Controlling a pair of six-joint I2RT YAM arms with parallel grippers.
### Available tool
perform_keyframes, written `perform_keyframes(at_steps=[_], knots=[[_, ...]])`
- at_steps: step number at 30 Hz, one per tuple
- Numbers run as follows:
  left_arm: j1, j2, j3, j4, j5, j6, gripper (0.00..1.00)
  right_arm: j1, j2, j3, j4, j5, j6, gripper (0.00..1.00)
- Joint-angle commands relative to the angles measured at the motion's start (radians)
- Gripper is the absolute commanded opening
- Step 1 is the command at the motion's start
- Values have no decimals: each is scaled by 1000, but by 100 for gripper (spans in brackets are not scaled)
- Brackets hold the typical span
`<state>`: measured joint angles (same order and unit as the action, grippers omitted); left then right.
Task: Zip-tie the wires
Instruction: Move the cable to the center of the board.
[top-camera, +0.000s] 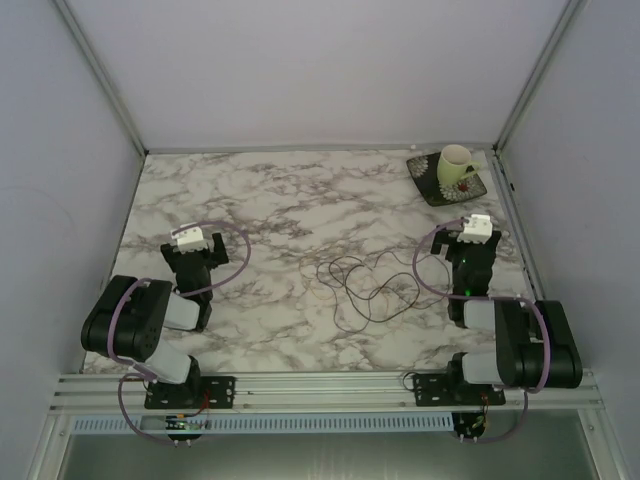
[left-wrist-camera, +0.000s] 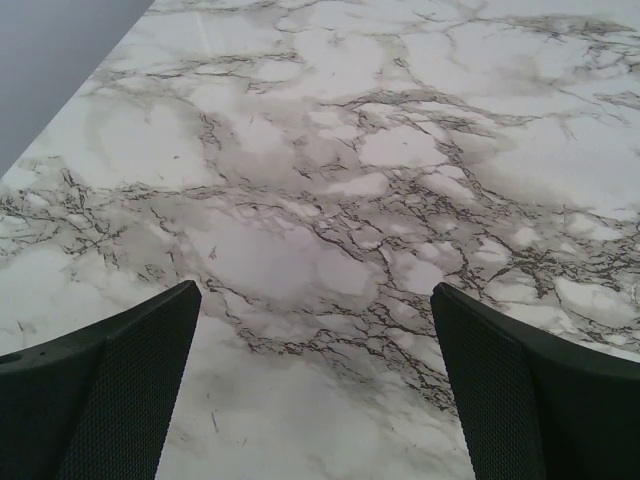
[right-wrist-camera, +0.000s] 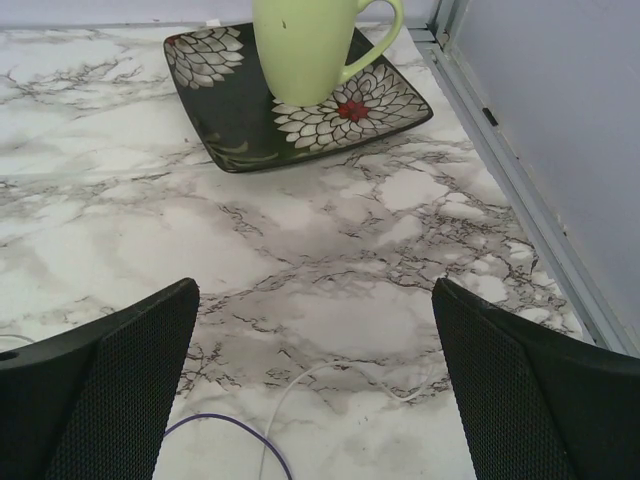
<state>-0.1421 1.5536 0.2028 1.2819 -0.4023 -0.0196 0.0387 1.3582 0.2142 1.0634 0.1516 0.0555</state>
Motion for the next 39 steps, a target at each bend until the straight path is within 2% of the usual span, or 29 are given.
perform_keyframes(at_steps=[1, 7, 11, 14, 21, 24, 27, 29, 35, 39], knots=[[0, -1, 13, 60, -6, -11, 100, -5, -69, 14, -30, 4, 36, 99], [1, -1, 14, 60, -5, -11, 100, 1, -216, 103, -357, -40, 90, 99], [1, -1, 14, 60, 0, -10, 100, 19, -330, 117, -495, -91, 104, 99], [0, -26, 31, 21, 57, 16, 100, 44, -420, 135, -607, -110, 125, 99], [-1, -337, 209, -504, -25, -27, 100, 171, -526, 234, -915, -140, 256, 99], [-1, -461, 328, -768, 6, -84, 100, 250, -507, 273, -1006, -166, 327, 99], [-1, -536, 470, -1048, 116, -203, 100, 364, -461, 301, -1048, -182, 367, 99], [-2, -572, 534, -1174, 211, -273, 100, 453, -412, 326, -1062, -167, 379, 99], [-5, -682, 551, -1322, 387, -420, 100, 711, -187, 439, -1088, -68, 383, 99], [-7, -768, 516, -1366, 385, -434, 100, 829, -14, 545, -1108, -35, 378, 99]])
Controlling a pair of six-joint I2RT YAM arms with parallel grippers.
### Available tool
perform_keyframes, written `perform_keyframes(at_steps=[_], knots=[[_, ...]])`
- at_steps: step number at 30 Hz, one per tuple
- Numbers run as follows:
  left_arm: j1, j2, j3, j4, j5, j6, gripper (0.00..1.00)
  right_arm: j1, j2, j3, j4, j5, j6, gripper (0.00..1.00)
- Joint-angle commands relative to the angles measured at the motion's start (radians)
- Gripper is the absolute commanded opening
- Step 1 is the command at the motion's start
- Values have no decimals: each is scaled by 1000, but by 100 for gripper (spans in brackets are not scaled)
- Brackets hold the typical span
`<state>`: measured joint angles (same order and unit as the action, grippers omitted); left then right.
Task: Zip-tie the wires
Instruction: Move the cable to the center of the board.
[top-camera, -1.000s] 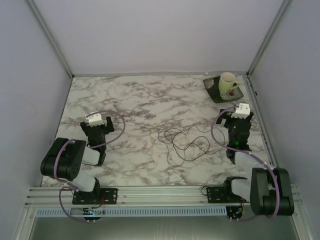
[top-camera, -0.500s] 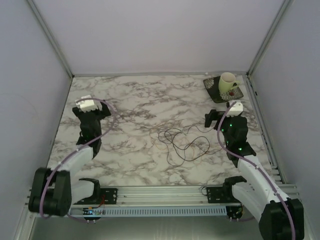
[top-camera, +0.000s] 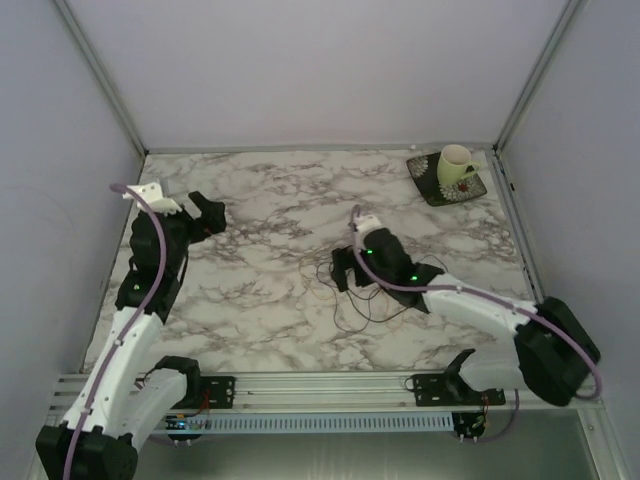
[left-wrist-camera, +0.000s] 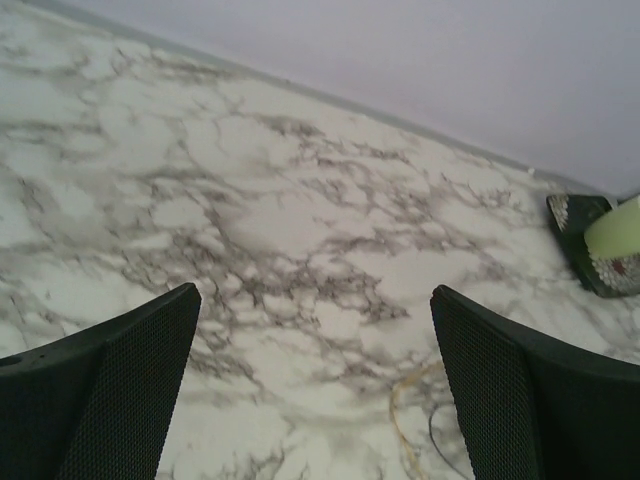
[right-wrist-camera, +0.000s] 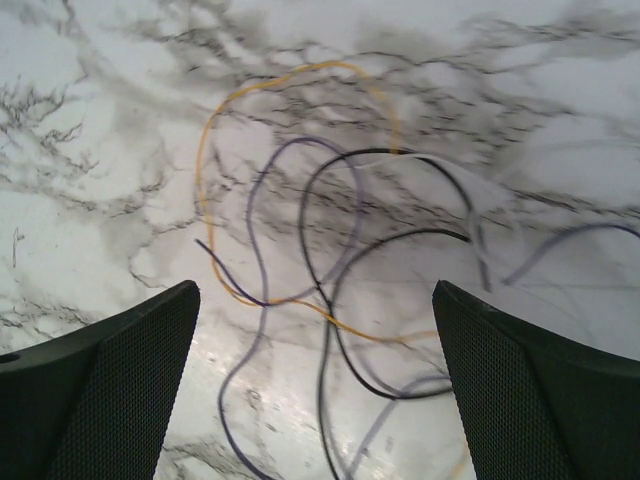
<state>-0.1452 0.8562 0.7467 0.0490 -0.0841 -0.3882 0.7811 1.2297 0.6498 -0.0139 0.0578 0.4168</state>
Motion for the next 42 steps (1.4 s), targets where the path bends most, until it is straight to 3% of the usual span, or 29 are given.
perform_keyframes(at_steps=[1, 6, 9, 11, 21, 28, 42], knots=[[-4, -87, -38, -137, 67, -65, 100, 108, 158, 135, -40, 66, 13, 99], [-5, -147, -76, -170, 45, -58, 100, 171, 324, 252, -78, 88, 16, 98], [-4, -164, -85, -181, 34, -48, 100, 176, 386, 282, -102, 89, 19, 89], [-4, -169, -89, -183, 32, -45, 100, 176, 415, 287, -117, 100, 15, 83], [-4, -154, -83, -184, 35, -46, 100, 151, 462, 252, -163, 181, 20, 74], [-5, -141, -66, -184, 59, -48, 100, 51, 418, 192, -170, 202, 17, 71], [-19, -73, -32, -154, 167, -67, 100, -279, 335, 171, -230, 286, -30, 71]])
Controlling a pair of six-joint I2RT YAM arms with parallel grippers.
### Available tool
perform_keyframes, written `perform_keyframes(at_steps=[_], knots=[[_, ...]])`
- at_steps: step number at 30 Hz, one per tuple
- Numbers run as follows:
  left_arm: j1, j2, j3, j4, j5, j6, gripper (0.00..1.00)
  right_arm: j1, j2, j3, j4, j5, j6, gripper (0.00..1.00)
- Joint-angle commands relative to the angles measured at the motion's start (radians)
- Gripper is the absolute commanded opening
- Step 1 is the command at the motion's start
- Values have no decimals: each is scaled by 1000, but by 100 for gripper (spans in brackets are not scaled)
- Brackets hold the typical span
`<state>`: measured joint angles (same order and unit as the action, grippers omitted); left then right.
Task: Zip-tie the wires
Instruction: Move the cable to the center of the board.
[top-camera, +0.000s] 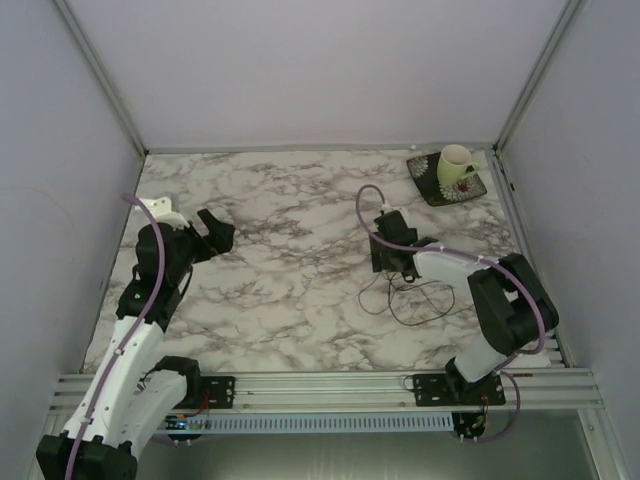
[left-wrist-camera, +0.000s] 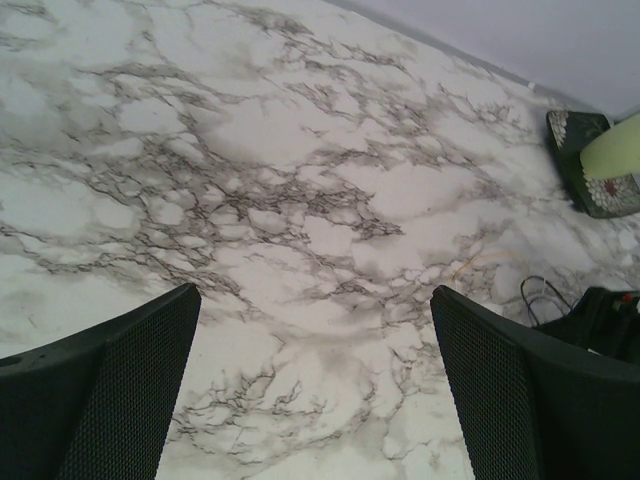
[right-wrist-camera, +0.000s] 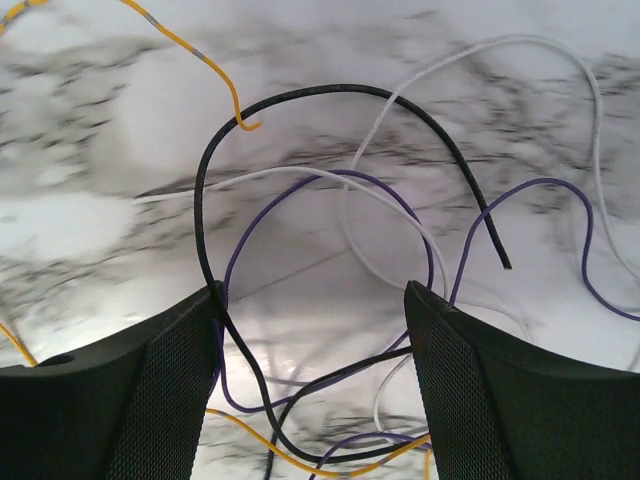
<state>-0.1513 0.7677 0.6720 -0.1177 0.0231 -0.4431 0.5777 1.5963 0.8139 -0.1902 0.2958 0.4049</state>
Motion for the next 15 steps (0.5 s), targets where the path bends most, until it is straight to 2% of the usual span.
perform_keyframes(at_steps=[1, 6, 15], knots=[[-18, 23, 43, 19, 67, -15, 100, -97, -34, 13, -59, 61, -21, 71], [-80, 86, 42, 67, 81, -20, 100, -202, -36, 42, -90, 101, -27, 71], [-312, 345, 135, 196, -11, 5, 100, -306, -43, 79, -110, 79, -46, 72]])
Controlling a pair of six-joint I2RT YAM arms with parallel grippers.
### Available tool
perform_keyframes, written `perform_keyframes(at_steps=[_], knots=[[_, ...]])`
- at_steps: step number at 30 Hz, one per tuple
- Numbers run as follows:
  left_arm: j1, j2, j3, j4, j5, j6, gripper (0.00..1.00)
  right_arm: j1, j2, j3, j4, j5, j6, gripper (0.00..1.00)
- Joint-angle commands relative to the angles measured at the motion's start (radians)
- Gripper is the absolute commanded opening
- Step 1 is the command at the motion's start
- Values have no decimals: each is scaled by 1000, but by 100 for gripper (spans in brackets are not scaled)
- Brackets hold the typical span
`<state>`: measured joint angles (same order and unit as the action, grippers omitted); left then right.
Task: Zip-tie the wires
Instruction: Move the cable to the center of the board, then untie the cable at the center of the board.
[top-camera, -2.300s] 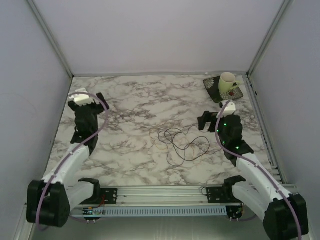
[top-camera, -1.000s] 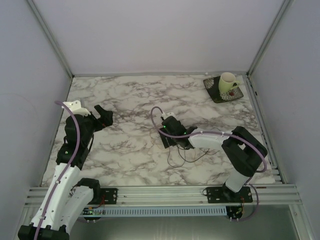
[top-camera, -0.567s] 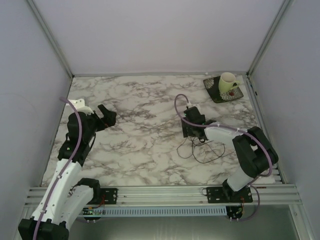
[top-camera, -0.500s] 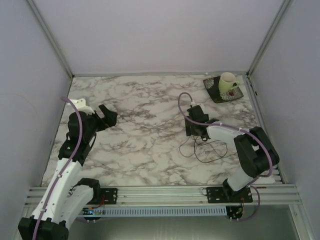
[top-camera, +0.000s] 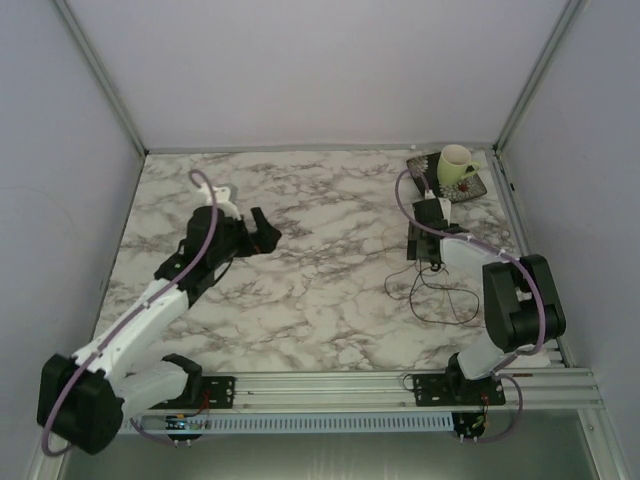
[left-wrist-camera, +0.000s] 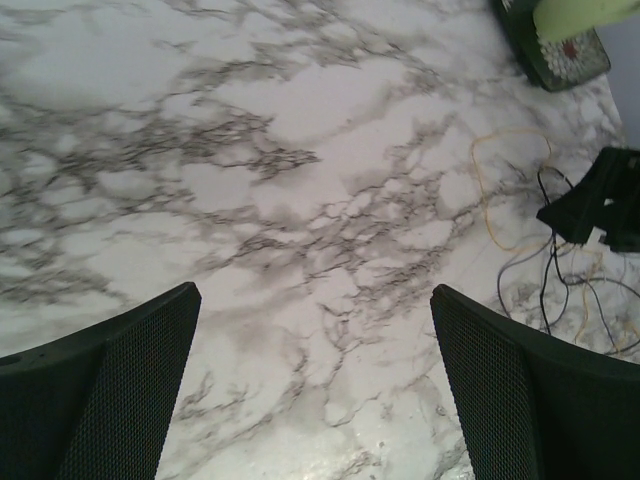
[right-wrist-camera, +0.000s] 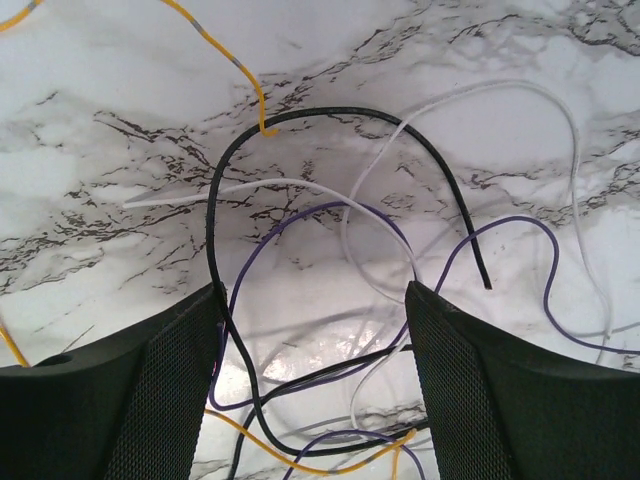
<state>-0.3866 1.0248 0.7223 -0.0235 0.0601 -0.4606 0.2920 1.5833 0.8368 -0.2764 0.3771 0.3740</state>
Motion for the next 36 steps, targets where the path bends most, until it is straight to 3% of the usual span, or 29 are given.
perform_keyframes(at_steps=[1, 7, 12, 15, 22, 32, 36], knots=[[-100, 122, 109, 108, -58, 29, 100, -22, -36, 61, -24, -18, -18, 72], [-154, 293, 215, 183, -56, -1, 100, -28, -143, 118, -63, -159, -20, 73], [-156, 336, 246, 238, -59, -44, 100, -44, -199, 171, -73, -155, -53, 73], [-156, 344, 255, 236, -49, -46, 100, -73, -139, 219, -70, -165, -101, 72], [-155, 309, 241, 199, -52, -35, 100, -101, 32, 290, -49, -249, -163, 52], [-156, 263, 219, 178, -49, -39, 100, -105, 192, 326, 8, -263, -191, 45], [-156, 255, 230, 166, -37, -30, 100, -107, 235, 336, 26, -260, -203, 37]])
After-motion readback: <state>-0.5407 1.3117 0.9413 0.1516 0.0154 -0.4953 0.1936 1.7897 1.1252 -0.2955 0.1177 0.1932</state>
